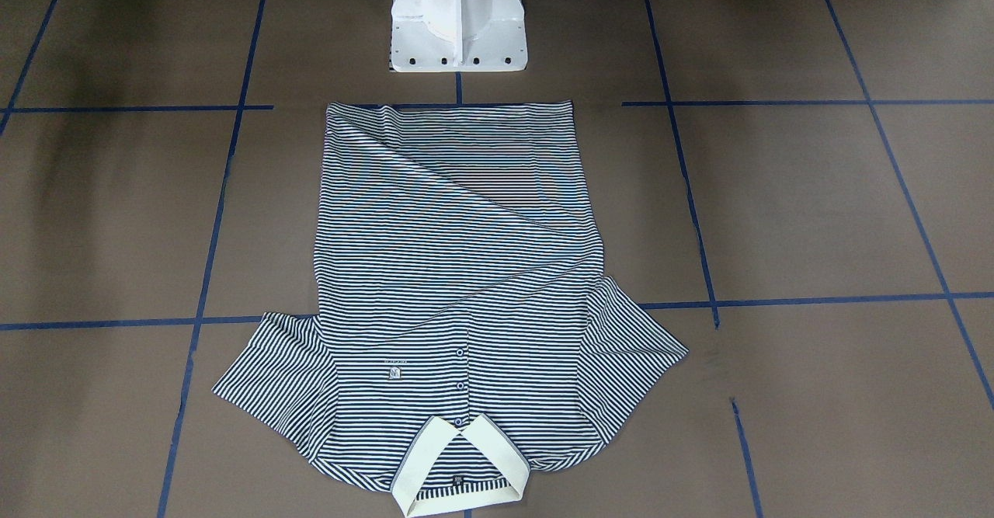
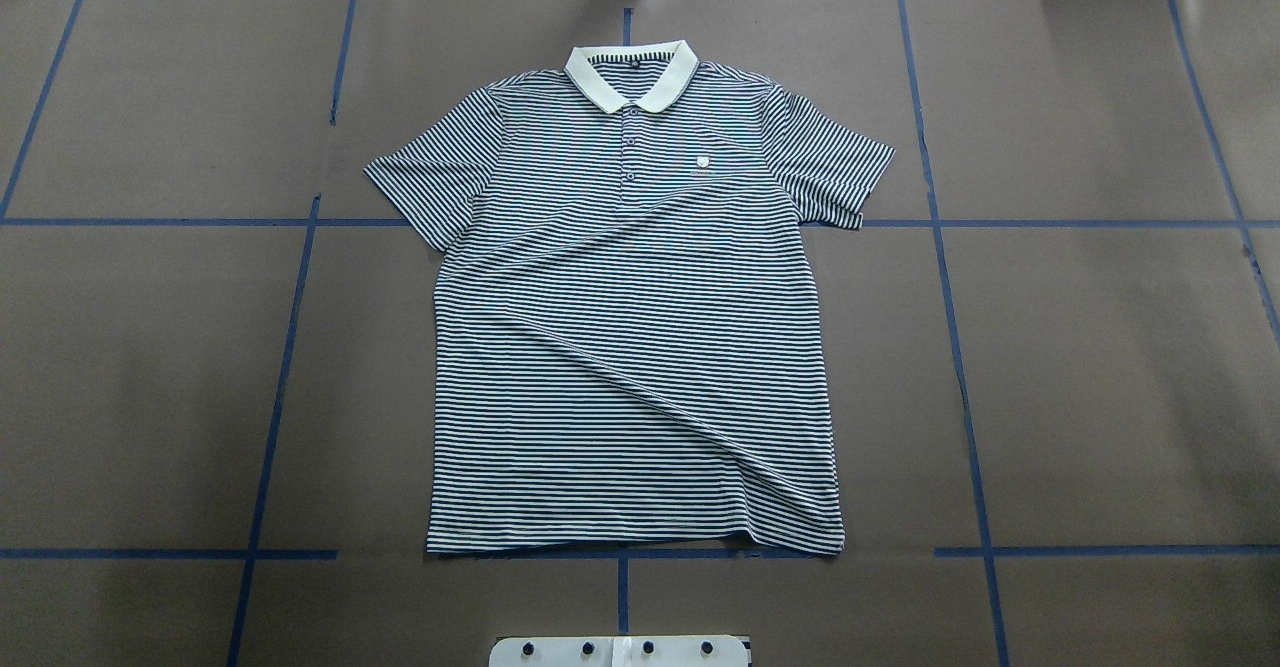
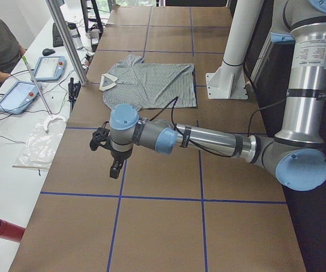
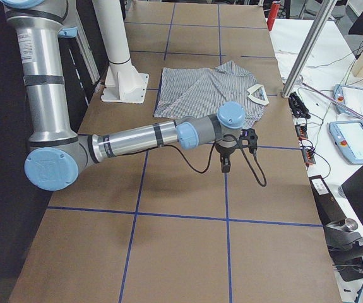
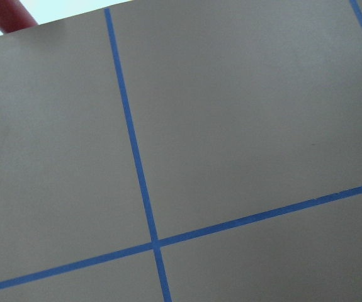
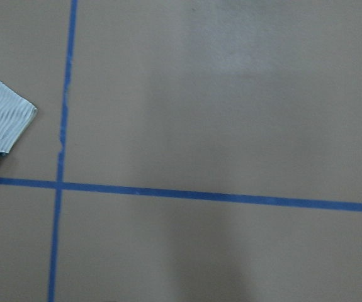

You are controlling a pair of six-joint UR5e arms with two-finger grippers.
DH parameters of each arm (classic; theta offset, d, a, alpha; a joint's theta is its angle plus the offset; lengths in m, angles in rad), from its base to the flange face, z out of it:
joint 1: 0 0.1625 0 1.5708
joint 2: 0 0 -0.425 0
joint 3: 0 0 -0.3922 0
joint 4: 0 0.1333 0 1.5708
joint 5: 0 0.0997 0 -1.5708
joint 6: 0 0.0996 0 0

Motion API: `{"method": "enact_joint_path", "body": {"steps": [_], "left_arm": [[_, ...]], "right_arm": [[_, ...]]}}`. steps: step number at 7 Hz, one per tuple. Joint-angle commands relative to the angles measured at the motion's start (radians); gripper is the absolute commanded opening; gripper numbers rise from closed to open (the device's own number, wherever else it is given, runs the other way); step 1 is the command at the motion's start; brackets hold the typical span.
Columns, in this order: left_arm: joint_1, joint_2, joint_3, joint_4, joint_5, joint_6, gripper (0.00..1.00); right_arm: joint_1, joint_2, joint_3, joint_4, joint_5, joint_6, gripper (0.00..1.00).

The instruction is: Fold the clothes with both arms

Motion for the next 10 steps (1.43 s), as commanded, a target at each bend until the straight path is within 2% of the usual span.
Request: {"method": "enact_joint_path", "body": {"steps": [1,2,3,4,7,10], "left_arm": [[0.015,-0.027,0.012,-0.021,-0.002,-0.001,1.00],[0.054,-0.045,0.014,-0.013,0.002,-0.002,1.00],[0.058,-0.050,0.017,-0.014,0.002,-0.002,1.00],[0.058,-0.050,0.018,-0.015,0.001,-0.002,1.00],[0.058,-0.062,0.031,-0.016,0.001,-0.002,1.00],[0.058,-0.064,0.032,-0.018,0.001,-0.002,1.00]], "right_arm": [[-0.138,0.220,-0.190,0.117,-0.038,0.210,1.00],[-0.220,0.239,-0.241,0.274,-0.142,0.324,1.00],[-0.283,0.300,-0.351,0.390,-0.234,0.376,1.00],[-0.332,0.357,-0.457,0.458,-0.285,0.383,1.00],[-0.423,0.474,-0.577,0.471,-0.374,0.391,1.00],[-0.431,0.511,-0.660,0.472,-0.391,0.385,0.98]]}}
